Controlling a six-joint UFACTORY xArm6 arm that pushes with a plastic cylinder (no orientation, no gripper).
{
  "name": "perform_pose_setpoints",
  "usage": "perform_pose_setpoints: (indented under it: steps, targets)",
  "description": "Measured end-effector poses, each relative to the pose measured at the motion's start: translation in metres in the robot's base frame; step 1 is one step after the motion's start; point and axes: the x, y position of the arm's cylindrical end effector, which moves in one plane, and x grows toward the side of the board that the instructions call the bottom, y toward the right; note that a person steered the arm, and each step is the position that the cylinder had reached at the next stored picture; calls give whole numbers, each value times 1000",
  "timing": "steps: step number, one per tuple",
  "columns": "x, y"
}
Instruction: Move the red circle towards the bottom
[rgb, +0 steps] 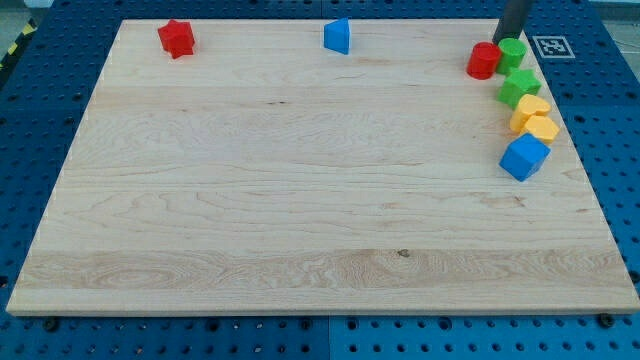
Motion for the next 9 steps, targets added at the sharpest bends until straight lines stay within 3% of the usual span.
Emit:
perform_pose_setpoints:
  steps: [5,6,7,9]
  targets:
    - [63,37]
    - [30,26]
    - [3,-23]
    - [57,-81]
